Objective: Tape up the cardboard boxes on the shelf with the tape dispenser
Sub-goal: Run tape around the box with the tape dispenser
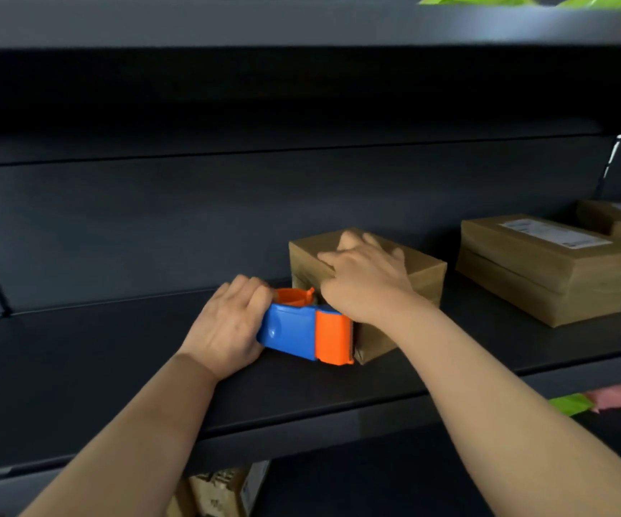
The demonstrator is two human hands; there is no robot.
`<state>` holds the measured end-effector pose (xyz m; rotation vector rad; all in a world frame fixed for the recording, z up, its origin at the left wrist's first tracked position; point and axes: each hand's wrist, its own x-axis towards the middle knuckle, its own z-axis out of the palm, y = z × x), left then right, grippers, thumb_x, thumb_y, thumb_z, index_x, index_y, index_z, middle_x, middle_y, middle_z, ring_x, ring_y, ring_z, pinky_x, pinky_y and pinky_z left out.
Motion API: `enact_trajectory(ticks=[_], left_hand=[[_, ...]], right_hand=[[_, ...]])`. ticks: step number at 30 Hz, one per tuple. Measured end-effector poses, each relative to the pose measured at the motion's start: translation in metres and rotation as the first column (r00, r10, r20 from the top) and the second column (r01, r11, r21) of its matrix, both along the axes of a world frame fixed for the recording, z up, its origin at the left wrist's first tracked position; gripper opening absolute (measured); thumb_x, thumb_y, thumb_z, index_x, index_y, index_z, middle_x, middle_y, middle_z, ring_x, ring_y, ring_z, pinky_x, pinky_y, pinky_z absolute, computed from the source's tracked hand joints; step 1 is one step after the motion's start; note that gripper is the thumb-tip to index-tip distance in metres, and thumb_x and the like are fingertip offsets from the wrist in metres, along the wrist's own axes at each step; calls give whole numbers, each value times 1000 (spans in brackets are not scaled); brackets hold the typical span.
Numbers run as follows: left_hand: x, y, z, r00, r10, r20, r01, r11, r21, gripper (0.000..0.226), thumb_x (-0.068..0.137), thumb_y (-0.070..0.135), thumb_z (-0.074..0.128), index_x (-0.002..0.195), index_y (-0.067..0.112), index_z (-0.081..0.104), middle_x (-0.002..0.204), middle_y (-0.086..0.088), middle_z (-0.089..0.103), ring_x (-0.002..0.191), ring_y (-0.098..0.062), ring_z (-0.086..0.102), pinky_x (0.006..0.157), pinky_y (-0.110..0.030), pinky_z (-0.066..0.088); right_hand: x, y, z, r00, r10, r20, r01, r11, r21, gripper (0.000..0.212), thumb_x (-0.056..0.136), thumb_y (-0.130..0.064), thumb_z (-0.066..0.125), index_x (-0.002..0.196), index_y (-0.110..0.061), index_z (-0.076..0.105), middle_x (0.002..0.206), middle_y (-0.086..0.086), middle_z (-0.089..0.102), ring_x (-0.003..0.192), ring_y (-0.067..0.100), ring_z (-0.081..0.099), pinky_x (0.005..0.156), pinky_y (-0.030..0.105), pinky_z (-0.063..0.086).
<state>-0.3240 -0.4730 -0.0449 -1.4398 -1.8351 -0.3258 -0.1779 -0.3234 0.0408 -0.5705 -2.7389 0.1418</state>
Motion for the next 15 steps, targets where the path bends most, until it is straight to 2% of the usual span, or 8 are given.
enact_trajectory(ticks=[3,6,9,12,15], left_hand=[[-1,-3,0,1000,-5,-1,5,1000,14,25,73,18,57,96,8,55,89,-8,55,79,-26,48,66,-37,43],[0,-1,-1,1000,-12,20,11,998,55,22,76,20,48,95,10,53,89,-6,54,79,-25,48,69,-33,40],[-4,-2,-3,1000,6,26,-8,997,75,25,71,6,64,93,9,53,88,-9,55,78,-28,50,69,-38,43],[-23,-21,0,973,185,137,-205,967,153,48,50,-12,73,88,6,51,82,-16,52,74,-37,50,63,-46,47],[-28,-26,-1,948,280,151,-305,937,174,49,45,-17,70,86,2,52,82,-18,50,74,-37,47,63,-47,44]], right_hand=[[-7,3,2,998,-57,-38,56,998,-8,32,95,-43,49,125,-35,56,132,2,41,127,25,35,100,49,32],[-9,2,1,999,-33,16,34,997,-64,25,98,-37,48,123,-38,52,131,-1,47,116,23,46,97,44,36],[2,-1,2,999,18,36,-17,999,-30,23,100,-31,45,121,-38,51,115,-4,59,95,20,51,79,36,40],[36,14,6,999,30,37,-27,996,-81,25,100,-27,44,114,-45,53,116,-10,59,103,20,52,74,34,38],[70,30,6,999,17,30,-15,997,-75,25,100,-26,46,111,-48,52,112,-15,60,96,16,53,70,34,41]])
